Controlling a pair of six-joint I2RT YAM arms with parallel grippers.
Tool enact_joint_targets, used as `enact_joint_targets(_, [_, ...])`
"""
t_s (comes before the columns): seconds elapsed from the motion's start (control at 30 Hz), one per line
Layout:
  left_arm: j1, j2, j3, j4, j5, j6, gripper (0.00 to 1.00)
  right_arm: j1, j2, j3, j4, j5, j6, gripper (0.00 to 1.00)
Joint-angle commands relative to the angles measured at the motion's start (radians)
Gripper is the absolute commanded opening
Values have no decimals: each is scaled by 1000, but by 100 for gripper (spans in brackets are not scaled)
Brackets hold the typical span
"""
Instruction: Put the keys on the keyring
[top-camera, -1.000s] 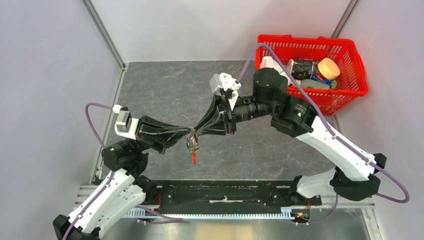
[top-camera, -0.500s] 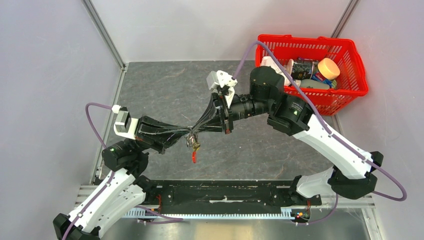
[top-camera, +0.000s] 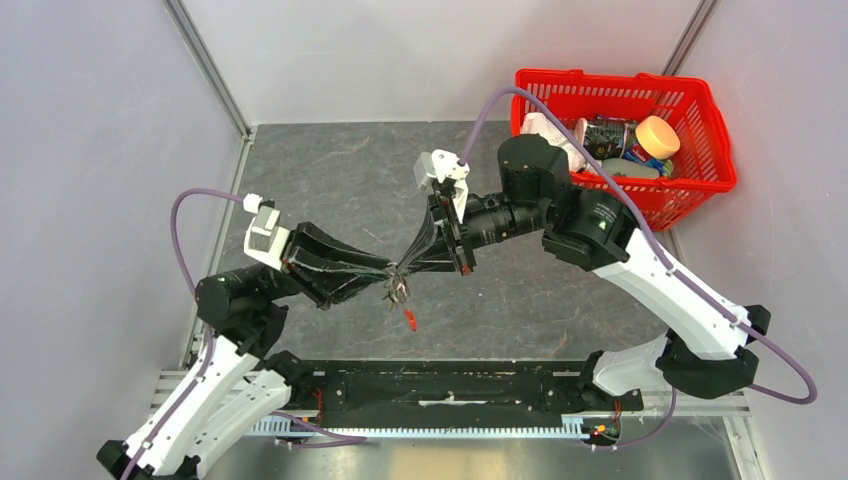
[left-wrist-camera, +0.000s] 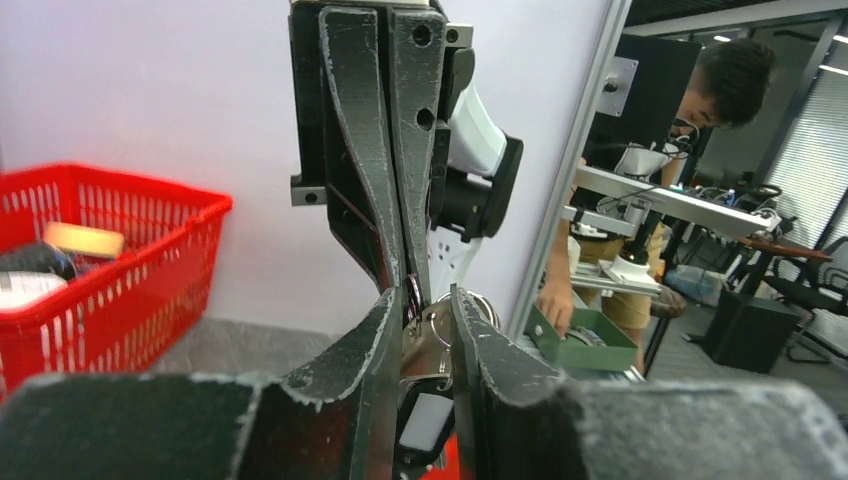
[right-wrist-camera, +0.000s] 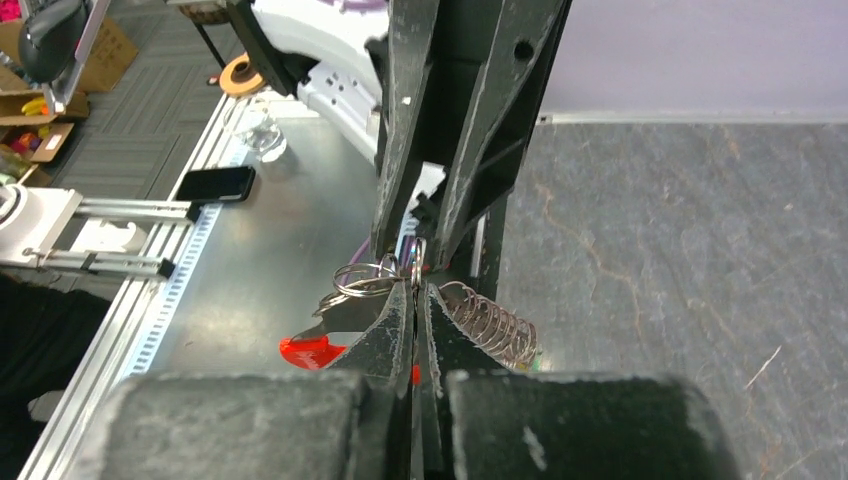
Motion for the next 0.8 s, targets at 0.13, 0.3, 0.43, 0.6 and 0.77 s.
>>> enact_joint_targets(0.13, [-6,-48,187,-638,62,196,32,5,-60,26,-273,0,-78,0])
enact_joint_targets(0.3, [-5,-11,180,-644,101,165,35,5,-61,1,-341,-37,-70,0])
enact_joint_targets(0.43, [-5,11,175,-645,129,151,37,5,-47,-6,-356,-68,-42,0])
enact_joint_targets(0.6, [-5,26,176,-645,152,127,41,5,9,20,-403,-74,-30,0])
enact_joint_targets(0.77, [-5,27,162,-650,170,109,42,5,42,18,-404,-91,-18,0])
